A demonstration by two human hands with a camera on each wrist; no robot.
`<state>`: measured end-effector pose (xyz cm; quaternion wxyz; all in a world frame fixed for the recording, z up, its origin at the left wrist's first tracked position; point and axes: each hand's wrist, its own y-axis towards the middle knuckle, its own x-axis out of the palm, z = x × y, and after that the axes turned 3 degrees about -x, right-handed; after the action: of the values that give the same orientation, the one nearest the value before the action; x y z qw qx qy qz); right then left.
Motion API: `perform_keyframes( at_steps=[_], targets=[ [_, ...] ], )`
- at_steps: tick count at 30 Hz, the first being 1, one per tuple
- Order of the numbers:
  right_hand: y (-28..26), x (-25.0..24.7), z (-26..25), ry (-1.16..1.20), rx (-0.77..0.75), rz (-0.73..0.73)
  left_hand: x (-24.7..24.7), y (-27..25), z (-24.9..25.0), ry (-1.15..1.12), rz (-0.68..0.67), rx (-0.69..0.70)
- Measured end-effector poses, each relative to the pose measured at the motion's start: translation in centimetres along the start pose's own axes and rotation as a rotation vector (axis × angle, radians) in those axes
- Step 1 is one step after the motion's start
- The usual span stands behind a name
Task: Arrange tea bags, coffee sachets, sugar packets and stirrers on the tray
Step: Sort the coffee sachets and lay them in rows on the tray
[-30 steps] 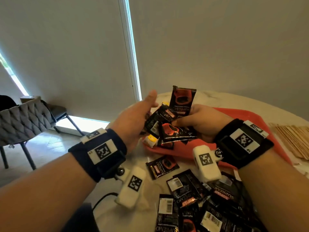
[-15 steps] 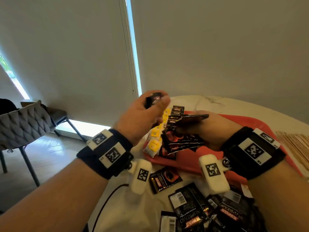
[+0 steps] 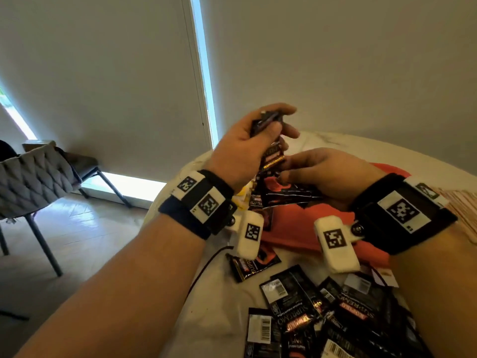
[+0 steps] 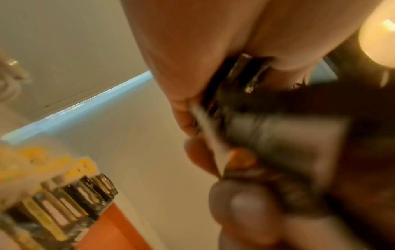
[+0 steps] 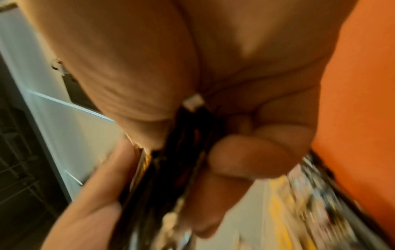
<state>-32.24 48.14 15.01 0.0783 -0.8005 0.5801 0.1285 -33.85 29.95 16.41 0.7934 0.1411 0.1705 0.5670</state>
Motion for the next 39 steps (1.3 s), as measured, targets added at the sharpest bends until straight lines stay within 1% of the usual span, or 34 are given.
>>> perform_keyframes(
  at_steps=[2,3,4,6,7,9,10,12,16,18,20,22,24,25,27,30,33,35,37,39],
  targets=[
    [0.1,-0.9,-0.5,0.054,-0.077,0.153,-0.4,0.5,-0.5,-0.185,0.169,-0.028],
    [0.2,-1.4,-0.8,0.111,-0.127,0.243,-0.4,0.5,-0.8,-0.279,0.224,-0.063],
    [0.2,-1.6,-1.2,0.171,-0.177,0.323,-0.2,0.5,-1.0,-0.355,0.251,-0.108],
    [0.4,-1.5,-1.5,0.235,-0.252,0.423,0.5,0.3,-1.7,-0.414,0.210,-0.202],
    [0.6,-1.2,-1.4,0.225,-0.272,0.438,0.8,0.3,-2.2,-0.412,0.142,-0.245],
    [0.8,-0.3,-1.0,0.150,-0.294,0.420,1.4,0.2,-2.7,-0.404,-0.014,-0.295],
    [0.9,0.1,-0.8,0.111,-0.298,0.399,1.5,0.1,-2.9,-0.417,-0.059,-0.329],
    [1.0,0.3,-0.5,0.051,-0.301,0.401,1.3,0.3,-3.3,-0.493,-0.085,-0.420],
    [1.3,0.6,-0.2,0.005,-0.316,0.433,0.6,-0.3,-3.8,-0.638,-0.035,-0.533],
    [1.3,0.8,-0.1,0.058,-0.287,0.410,0.5,-0.6,-4.2,-0.693,-0.020,-0.533],
    [1.5,0.9,0.3,0.119,-0.246,0.394,0.3,-0.7,-4.3,-0.736,0.004,-0.482],
    [1.6,1.1,0.4,0.150,-0.221,0.348,0.1,-0.7,-4.3,-0.737,0.049,-0.431],
    [1.6,1.2,0.3,0.229,-0.207,0.323,0.2,-0.8,-4.2,-0.713,0.087,-0.395],
    [1.5,1.2,0.2,0.292,-0.208,0.330,0.2,-0.8,-4.1,-0.696,0.091,-0.381],
    [1.3,0.8,-0.1,0.408,-0.205,0.337,0.2,-1.0,-3.9,-0.673,0.058,-0.360],
    [1.1,0.4,-0.7,0.480,-0.219,0.346,-0.3,-1.2,-3.7,-0.680,0.002,-0.353],
    [1.0,-0.3,-1.1,0.544,-0.211,0.405,-0.8,-1.1,-3.4,-0.729,0.045,-0.397],
    [0.9,-0.6,-1.2,0.498,-0.172,0.393,-0.9,-1.0,-3.2,-0.732,0.103,-0.394],
    [0.7,-0.6,-1.3,0.366,-0.137,0.355,-0.7,-0.9,-3.1,-0.695,0.172,-0.370],
    [0.6,-0.7,-1.3,0.285,-0.115,0.361,-0.6,-1.0,-3.0,-0.660,0.206,-0.372]
  ],
)
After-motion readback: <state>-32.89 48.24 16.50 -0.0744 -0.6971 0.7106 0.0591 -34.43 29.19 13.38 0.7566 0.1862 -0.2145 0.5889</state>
